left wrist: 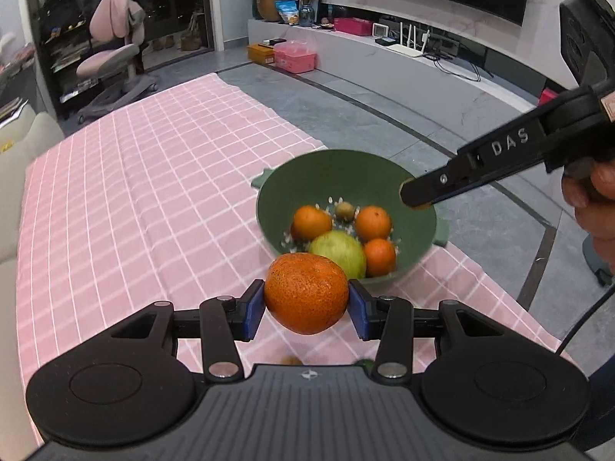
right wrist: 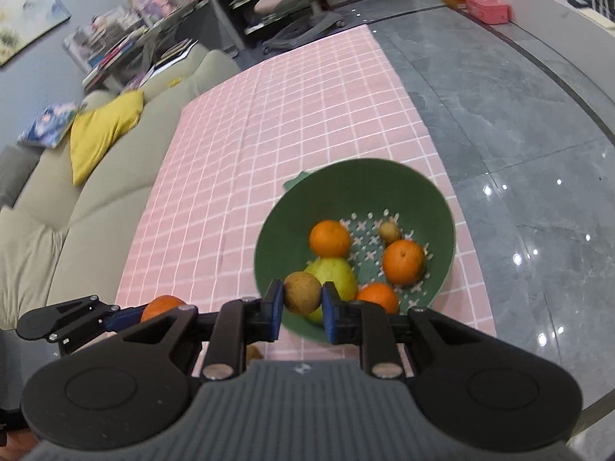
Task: Organize fruits
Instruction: 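Carry the orange into the colander with the left tool while the right tool grasps a kiwi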
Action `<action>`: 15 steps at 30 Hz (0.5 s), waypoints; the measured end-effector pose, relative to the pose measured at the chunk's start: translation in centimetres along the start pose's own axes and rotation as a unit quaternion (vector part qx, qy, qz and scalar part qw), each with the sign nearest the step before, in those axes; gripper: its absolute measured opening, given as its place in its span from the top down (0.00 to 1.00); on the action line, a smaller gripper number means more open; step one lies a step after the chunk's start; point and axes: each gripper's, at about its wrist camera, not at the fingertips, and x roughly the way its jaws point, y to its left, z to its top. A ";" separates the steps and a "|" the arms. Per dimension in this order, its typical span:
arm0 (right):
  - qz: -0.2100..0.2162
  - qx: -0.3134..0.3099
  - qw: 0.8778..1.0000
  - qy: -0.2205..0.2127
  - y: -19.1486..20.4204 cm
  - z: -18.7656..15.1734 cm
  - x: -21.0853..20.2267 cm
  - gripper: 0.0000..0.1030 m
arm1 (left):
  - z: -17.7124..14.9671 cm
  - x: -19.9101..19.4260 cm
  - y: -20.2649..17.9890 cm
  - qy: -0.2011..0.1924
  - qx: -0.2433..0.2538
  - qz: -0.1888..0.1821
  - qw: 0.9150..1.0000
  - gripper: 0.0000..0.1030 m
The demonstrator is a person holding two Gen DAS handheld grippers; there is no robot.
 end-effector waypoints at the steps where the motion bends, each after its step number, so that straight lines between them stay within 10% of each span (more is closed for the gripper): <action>1: 0.001 0.008 1.000 -0.001 -0.3 0.0 0.4 0.83 | 0.3 0.5 0.0 0.002 0.001 0.000 1.000 0.50; 15: -0.010 0.092 0.996 0.013 -5.4 2.7 6.2 0.83 | 4.0 9.5 -2.5 0.051 0.037 -0.018 0.998 0.50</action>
